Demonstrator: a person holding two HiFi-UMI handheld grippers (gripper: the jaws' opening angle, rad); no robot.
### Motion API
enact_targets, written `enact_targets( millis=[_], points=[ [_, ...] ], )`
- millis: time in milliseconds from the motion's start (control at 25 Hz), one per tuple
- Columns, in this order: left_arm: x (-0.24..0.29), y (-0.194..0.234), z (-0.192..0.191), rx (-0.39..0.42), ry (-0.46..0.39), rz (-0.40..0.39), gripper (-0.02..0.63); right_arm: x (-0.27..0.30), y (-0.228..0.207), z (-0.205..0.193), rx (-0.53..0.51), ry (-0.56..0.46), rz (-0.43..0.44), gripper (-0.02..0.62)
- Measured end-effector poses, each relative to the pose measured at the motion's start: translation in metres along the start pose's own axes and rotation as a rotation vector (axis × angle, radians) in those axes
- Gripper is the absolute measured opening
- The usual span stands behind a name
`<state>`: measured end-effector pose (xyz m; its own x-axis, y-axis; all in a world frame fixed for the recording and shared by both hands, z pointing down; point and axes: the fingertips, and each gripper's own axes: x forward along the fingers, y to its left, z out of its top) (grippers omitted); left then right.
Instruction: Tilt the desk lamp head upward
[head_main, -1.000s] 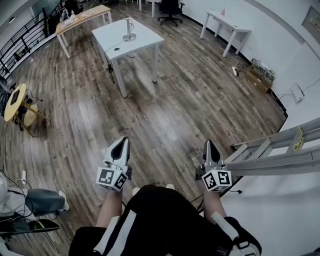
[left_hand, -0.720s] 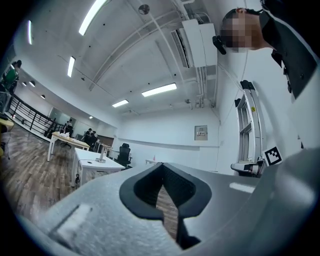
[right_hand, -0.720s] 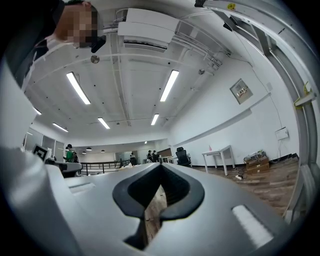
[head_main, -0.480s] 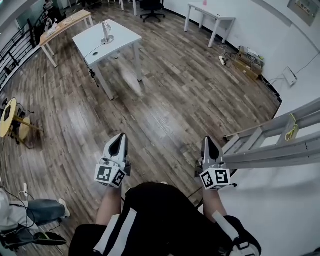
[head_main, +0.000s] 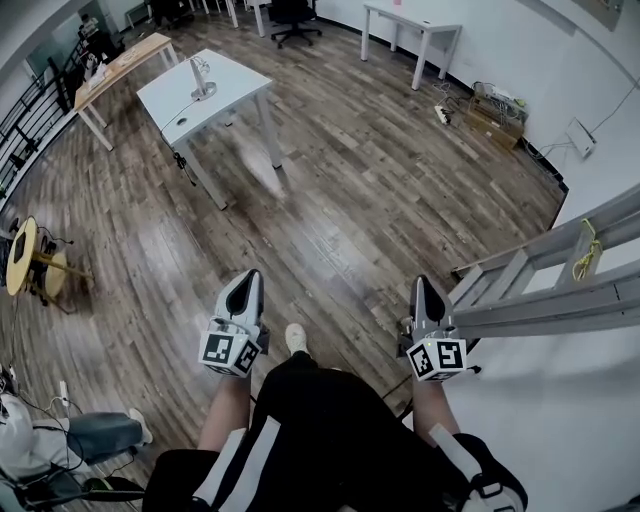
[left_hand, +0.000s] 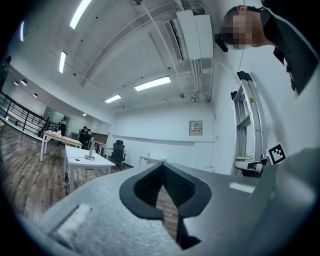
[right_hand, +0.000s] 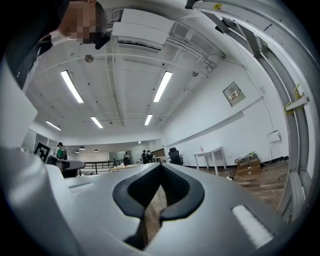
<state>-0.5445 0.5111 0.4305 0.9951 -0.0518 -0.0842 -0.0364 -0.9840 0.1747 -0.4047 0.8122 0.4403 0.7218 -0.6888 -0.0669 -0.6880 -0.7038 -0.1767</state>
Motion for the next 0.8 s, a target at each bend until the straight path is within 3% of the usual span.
enact_targets(
  millis=[360,800],
  points=[
    [0.065,0.027,0.003,-0.009,-0.028,-0.054,0.0,0.049,-0.013,0.006,-0.025,-0.007,-0.043,0.003],
    [0.155,0.102,0.016,-0.011,-0.05,-0.108,0.0,0.157,-0.012,0.009,-0.019,-0.028,-0.097,0.003]
  ],
)
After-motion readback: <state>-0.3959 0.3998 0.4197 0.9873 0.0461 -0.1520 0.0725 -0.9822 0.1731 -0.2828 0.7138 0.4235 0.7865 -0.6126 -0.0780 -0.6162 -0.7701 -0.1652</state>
